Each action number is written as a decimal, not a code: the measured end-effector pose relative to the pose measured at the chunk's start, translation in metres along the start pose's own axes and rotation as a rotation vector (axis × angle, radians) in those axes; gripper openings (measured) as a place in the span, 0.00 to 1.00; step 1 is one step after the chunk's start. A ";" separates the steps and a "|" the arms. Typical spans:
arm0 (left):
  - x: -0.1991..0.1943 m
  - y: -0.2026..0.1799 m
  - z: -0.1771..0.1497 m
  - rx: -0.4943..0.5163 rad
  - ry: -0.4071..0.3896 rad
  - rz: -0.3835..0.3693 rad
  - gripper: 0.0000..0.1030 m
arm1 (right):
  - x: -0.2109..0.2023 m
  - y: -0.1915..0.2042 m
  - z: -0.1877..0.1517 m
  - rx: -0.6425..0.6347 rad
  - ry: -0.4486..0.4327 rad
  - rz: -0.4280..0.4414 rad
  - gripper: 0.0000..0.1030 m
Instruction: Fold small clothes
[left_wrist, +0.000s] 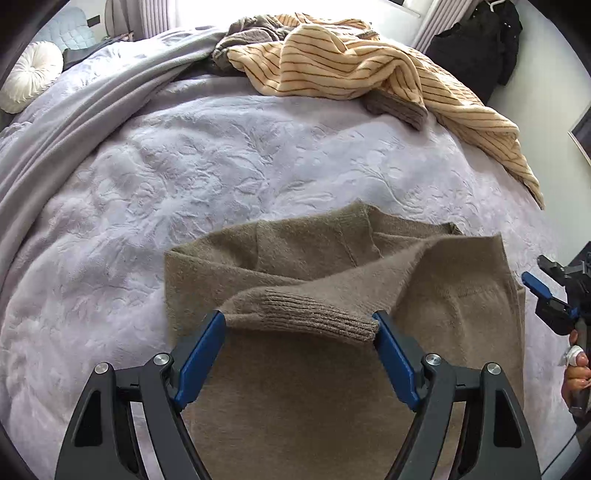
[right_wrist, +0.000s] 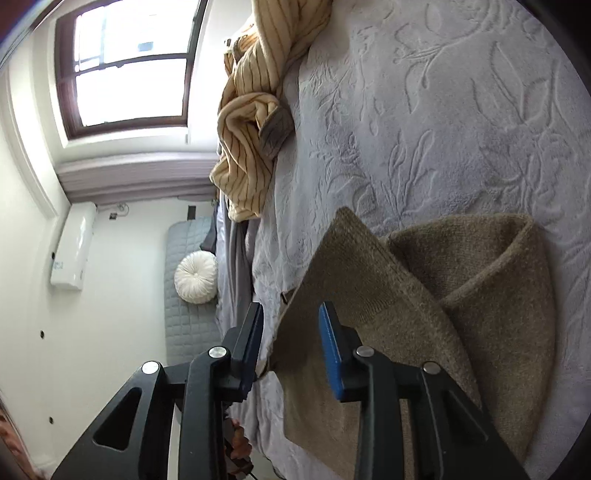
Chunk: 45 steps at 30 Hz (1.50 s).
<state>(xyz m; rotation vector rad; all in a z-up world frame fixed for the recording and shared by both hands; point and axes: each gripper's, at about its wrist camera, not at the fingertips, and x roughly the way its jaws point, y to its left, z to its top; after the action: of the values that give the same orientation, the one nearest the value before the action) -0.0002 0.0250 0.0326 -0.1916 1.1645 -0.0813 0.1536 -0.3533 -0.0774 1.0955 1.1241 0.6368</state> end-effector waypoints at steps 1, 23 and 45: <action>0.004 -0.003 -0.002 0.000 0.007 -0.010 0.79 | 0.006 0.000 -0.001 -0.024 0.021 -0.036 0.33; 0.018 0.048 0.055 -0.072 -0.093 0.323 0.79 | -0.008 -0.018 0.005 -0.058 -0.011 -0.283 0.51; 0.000 0.063 -0.099 -0.087 0.230 -0.061 0.68 | -0.026 -0.030 -0.162 0.076 0.188 -0.196 0.58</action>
<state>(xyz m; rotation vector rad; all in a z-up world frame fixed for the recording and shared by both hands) -0.0935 0.0764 -0.0175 -0.3010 1.3922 -0.1086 -0.0093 -0.3284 -0.1010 0.9892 1.4092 0.5538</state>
